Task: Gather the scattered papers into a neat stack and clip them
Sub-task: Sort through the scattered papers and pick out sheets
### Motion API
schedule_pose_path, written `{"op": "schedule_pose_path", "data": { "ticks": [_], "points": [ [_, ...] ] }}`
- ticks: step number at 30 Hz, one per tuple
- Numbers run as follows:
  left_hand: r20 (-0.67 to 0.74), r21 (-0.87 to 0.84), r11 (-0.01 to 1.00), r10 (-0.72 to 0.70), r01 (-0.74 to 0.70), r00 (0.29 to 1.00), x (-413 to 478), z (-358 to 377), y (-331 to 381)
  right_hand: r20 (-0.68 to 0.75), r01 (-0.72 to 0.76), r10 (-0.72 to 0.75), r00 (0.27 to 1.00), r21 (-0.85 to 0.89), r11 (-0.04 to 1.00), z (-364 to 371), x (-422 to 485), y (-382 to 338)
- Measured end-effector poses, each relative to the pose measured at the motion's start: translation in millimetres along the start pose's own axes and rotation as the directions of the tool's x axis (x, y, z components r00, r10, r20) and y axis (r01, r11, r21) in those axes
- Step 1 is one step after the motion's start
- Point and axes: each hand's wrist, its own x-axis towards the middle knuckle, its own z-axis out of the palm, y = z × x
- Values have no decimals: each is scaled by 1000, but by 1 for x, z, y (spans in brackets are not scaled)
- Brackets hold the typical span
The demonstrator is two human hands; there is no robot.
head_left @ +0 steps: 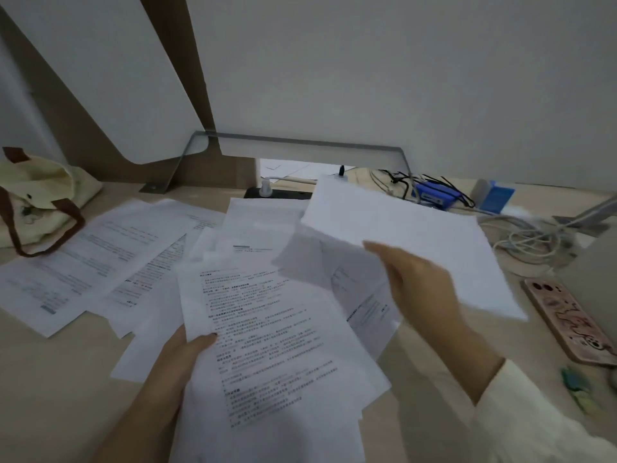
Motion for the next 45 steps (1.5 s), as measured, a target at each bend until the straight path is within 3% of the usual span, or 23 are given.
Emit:
{"op": "schedule_pose_path", "data": {
  "ticks": [3, 6, 9, 11, 14, 20, 22, 24, 26, 29, 32, 36, 39, 43, 45],
  "points": [
    [21, -11, 1000, 11, -10, 1000, -1, -1, -1, 276, -72, 50, 960, 68, 995, 34, -30, -2],
    [18, -13, 1000, 17, -17, 1000, -1, -1, -2, 492, -129, 71, 868, 85, 988, 46, -48, -7],
    [1, -6, 1000, 20, -20, 1000, 0, 0, -4, 534, -294, 168, 829, 161, 942, 44, -49, -3],
    [-2, -6, 1000, 25, -25, 1000, 1, 0, -4, 527, -264, 189, 829, 70, 962, 42, -46, 8],
    [-19, 1, 1000, 31, -30, 999, 1, 1, -4, 622, -161, 173, 764, -76, 984, 43, -51, 16],
    [-28, 15, 999, 36, -35, 999, 2, 0, -5, 522, 43, 4, 853, -79, 996, 58, -61, 21],
    [-22, 14, 999, 39, -38, 999, 3, 0, -5, 416, -45, 84, 906, -104, 994, 54, -55, 23],
    [-22, 18, 999, 33, -33, 999, 4, 0, -5, 232, -243, 237, 943, -3, 970, 40, -44, 26],
    [-23, 12, 1000, 27, -26, 999, 5, -1, -6, 225, -456, 403, 887, 298, 839, 16, -28, 24],
    [-13, 2, 1000, 15, -15, 1000, 5, -2, -6, 402, -566, 425, 811, 725, 393, -19, -11, 14],
    [3, -15, 1000, -1, 1, 1000, 4, -4, -6, 526, -570, 302, 795, 818, 75, -37, -5, 8],
    [-13, -5, 1000, 14, -14, 1000, 3, -3, -4, 592, -592, 217, 776, 803, -74, -36, -8, 11],
    [-31, -22, 1000, 18, -18, 999, 2, -2, -4, 662, -670, 222, 716, 740, -47, -24, -17, 17],
    [-24, -54, 997, 45, -47, 999, -1, -3, -3, 711, -786, 351, 610, 597, 158, 2, -32, 15],
    [-13, -77, 996, 53, -54, 998, -3, -4, -1, 711, -798, 365, 601, 556, 233, 14, -38, 3]
  ]
}}
